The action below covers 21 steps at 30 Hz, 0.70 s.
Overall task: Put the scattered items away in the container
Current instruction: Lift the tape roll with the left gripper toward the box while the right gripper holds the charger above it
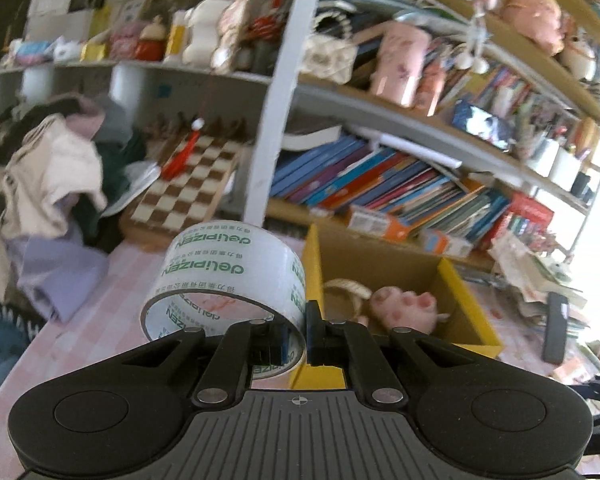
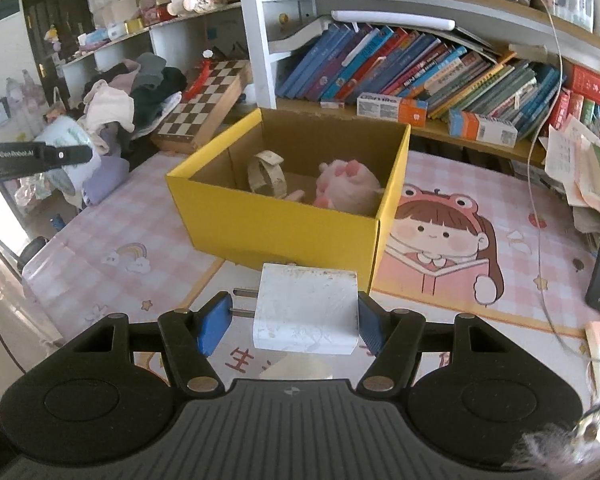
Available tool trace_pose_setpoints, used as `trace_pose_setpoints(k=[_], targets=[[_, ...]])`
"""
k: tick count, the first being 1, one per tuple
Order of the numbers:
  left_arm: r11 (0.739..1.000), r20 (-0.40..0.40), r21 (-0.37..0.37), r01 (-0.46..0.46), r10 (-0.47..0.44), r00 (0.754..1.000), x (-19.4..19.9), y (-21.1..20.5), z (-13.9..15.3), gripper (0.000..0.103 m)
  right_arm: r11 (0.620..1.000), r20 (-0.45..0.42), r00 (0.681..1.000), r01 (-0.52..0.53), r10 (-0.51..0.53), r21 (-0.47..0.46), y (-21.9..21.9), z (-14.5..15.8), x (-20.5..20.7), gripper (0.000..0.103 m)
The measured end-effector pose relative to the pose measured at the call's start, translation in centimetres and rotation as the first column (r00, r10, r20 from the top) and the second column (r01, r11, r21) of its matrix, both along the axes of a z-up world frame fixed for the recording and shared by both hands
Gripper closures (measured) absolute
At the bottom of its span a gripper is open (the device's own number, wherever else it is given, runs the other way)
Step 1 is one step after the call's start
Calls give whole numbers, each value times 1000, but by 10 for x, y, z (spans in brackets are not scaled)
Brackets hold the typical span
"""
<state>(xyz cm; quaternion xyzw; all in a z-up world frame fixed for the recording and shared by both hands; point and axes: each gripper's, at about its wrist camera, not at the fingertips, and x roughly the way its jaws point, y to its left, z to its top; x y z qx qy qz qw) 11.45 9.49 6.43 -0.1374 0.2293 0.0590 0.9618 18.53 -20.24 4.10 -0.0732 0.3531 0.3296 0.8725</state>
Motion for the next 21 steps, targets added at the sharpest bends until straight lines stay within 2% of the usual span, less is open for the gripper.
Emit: trace_pose_setpoints(k=[9, 21], targets=[[997, 27, 43, 68, -69, 997, 17, -17, 15, 97, 999, 74, 997, -35, 35, -3, 7, 18, 19, 40], [981, 20, 117, 156, -159, 987, 55, -34, 23, 97, 996, 151, 984, -95, 93, 0, 28, 35, 67, 40]])
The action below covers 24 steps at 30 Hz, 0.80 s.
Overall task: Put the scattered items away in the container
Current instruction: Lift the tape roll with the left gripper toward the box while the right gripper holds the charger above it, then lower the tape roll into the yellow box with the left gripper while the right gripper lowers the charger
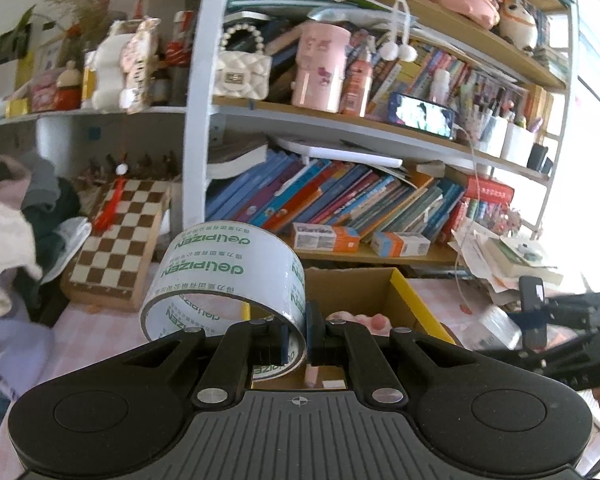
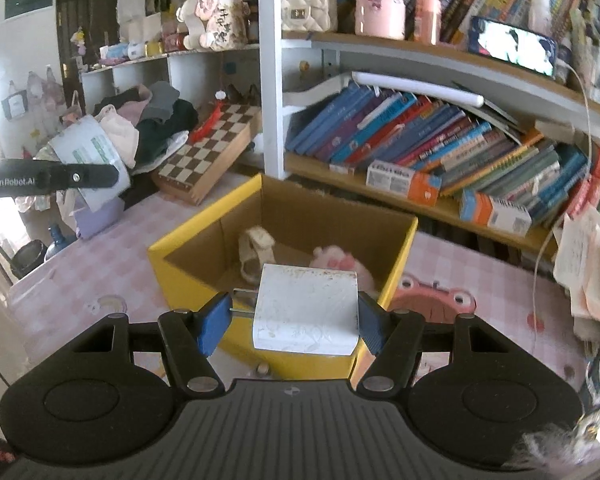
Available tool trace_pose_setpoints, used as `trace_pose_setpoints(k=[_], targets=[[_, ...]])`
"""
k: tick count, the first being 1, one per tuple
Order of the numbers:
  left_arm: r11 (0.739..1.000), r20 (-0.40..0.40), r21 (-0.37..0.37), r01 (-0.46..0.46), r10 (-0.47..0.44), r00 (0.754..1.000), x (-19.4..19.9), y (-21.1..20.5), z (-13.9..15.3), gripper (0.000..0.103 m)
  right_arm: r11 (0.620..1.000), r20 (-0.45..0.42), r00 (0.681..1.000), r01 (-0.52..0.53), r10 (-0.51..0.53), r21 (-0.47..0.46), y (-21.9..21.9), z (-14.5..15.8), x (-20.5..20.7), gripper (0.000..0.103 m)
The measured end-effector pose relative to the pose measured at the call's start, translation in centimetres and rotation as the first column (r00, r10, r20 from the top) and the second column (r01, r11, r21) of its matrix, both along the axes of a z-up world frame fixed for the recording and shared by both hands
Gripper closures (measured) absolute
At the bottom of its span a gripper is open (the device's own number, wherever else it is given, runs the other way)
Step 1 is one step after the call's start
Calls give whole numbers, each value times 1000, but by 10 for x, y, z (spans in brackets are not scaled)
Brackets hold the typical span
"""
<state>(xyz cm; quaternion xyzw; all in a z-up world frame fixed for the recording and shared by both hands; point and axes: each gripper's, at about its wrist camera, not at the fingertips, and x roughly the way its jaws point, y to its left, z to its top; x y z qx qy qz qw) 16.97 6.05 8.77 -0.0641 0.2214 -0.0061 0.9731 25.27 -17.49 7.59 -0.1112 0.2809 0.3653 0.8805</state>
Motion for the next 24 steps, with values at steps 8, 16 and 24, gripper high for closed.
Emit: trace_pose_setpoints(k=[8, 16, 24], targets=[[995, -30, 68, 67, -65, 997, 44, -11, 0, 97, 999, 42, 998, -41, 41, -10, 21, 3, 46, 40], [976, -122, 155, 154, -136, 983, 103, -28, -18, 97, 993, 43, 995, -84, 88, -80, 46, -13, 103, 40], [898, -262, 320, 302, -222, 939, 146, -52, -49, 97, 959, 43, 979, -185, 198, -215, 77, -43, 138, 39]])
